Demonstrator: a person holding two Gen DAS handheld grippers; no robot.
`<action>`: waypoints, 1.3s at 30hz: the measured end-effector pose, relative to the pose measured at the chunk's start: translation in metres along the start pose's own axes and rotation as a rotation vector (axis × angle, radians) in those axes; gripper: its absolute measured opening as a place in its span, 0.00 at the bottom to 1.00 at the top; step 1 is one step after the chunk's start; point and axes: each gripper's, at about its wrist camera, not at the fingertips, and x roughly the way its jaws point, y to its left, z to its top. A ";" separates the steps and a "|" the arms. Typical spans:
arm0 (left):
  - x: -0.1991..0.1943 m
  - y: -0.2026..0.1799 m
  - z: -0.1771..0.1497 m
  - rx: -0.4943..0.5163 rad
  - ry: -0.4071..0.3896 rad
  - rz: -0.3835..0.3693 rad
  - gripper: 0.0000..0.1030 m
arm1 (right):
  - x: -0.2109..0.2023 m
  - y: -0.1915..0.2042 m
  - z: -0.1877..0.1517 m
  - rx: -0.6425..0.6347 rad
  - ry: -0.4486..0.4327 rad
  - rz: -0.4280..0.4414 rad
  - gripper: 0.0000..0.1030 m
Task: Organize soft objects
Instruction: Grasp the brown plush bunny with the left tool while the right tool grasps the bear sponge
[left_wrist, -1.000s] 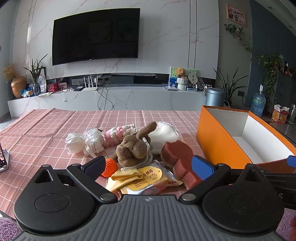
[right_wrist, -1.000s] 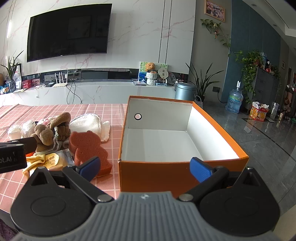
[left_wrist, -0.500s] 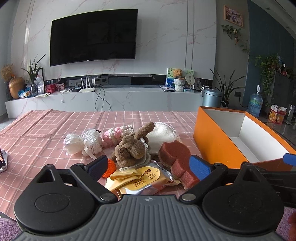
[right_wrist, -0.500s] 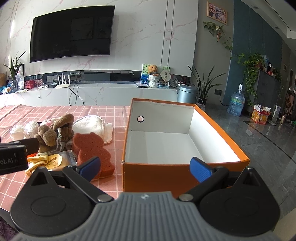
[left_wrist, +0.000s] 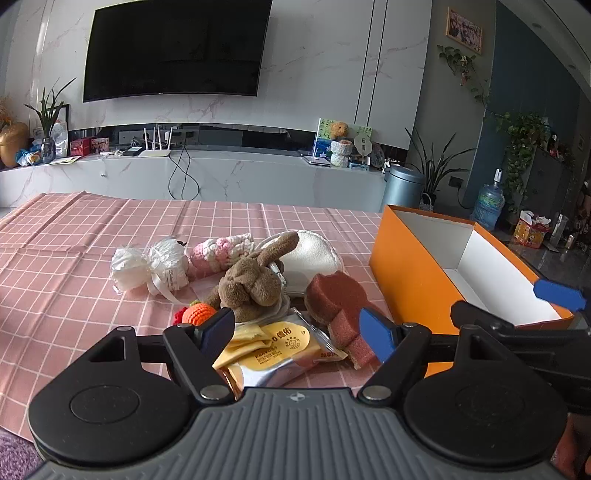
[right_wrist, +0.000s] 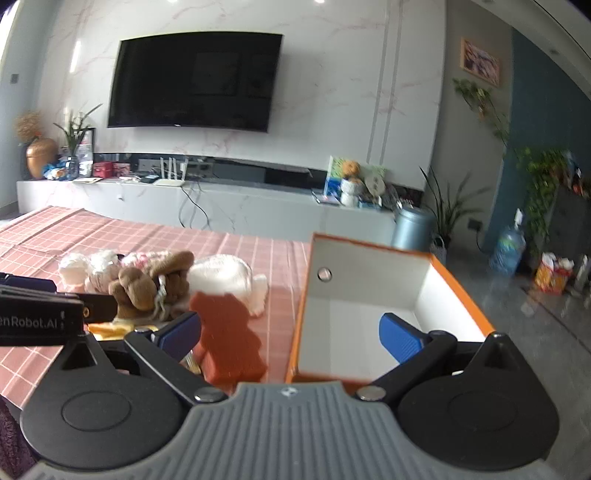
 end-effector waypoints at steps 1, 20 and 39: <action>0.000 0.002 0.002 0.000 -0.003 -0.002 0.88 | 0.002 0.001 0.003 -0.012 -0.010 0.013 0.98; 0.054 0.050 0.035 -0.022 0.130 -0.099 0.86 | 0.095 0.034 0.051 -0.343 0.265 0.341 0.81; 0.118 0.074 0.047 -0.056 0.256 -0.143 0.87 | 0.202 0.045 0.058 -0.301 0.652 0.431 0.77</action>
